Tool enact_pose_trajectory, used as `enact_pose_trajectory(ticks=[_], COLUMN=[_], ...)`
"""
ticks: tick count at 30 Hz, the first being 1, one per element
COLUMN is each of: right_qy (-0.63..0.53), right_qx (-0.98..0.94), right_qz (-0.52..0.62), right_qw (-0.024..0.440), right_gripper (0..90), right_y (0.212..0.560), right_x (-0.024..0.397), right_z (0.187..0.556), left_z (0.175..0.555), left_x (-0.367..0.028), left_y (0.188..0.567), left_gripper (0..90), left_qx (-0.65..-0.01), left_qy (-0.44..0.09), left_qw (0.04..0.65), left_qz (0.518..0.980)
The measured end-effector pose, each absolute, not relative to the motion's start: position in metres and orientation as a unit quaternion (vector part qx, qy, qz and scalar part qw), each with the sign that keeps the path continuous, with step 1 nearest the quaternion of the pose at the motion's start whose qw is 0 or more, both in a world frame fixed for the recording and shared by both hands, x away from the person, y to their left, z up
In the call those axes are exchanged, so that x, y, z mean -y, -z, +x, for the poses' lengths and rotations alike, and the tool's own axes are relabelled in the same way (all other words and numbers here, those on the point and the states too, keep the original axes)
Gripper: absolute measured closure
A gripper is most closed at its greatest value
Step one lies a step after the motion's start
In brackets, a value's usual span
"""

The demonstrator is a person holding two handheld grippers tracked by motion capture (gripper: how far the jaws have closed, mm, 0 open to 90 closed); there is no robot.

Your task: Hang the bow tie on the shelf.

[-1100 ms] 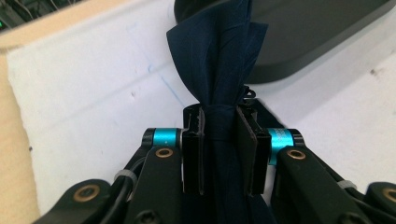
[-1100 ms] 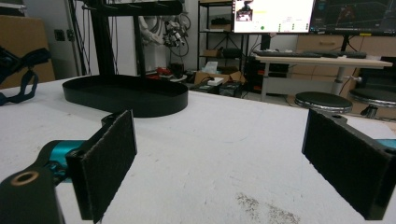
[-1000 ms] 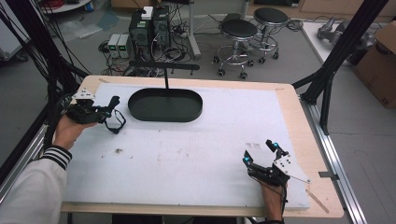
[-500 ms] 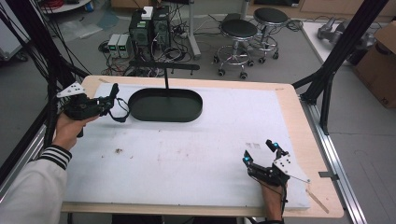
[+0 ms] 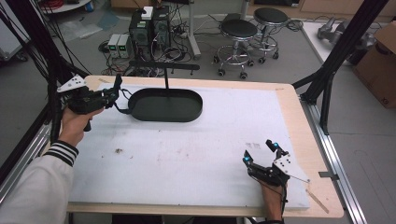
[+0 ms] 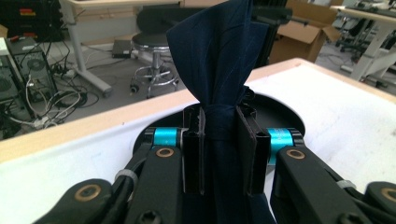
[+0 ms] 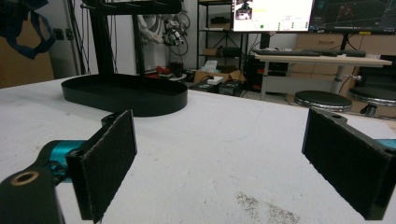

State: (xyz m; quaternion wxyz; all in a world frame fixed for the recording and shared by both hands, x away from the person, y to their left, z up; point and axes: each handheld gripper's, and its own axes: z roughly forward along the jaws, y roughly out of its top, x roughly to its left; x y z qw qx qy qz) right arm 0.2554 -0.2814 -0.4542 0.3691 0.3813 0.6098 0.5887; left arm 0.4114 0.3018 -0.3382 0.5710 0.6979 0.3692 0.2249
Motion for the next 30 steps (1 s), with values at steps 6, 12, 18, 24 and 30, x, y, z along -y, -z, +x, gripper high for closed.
enact_pose_trajectory(ticks=[6,12,18,24,30], right_qy=[-0.589,-0.59,-0.589,-0.589,-0.588], right_qx=[-0.609,-0.61,-0.612,-0.612,-0.612], right_qz=[0.382,0.38,0.382,0.381,0.379], right_qw=[0.368,0.368,0.365,0.366,0.368], right_gripper=[9.1,9.2,9.1,9.1,9.1], right_y=[0.454,0.454,0.454,0.454,0.454], right_x=[0.282,0.282,0.281,0.281,0.281], right_z=[0.255,0.255,0.255,0.256,0.256], left_z=[0.416,0.423,0.434,0.443,0.451], left_x=[-0.296,-0.291,-0.286,-0.275,-0.269], left_y=[0.33,0.325,0.316,0.305,0.297], left_gripper=[74.0,74.1,74.2,74.2,74.2], left_qx=[-0.366,-0.362,-0.356,-0.347,-0.353], left_qy=[-0.224,-0.227,-0.229,-0.231,-0.238], left_qw=[0.576,0.582,0.585,0.588,0.583], left_qz=[0.696,0.691,0.692,0.693,0.692])
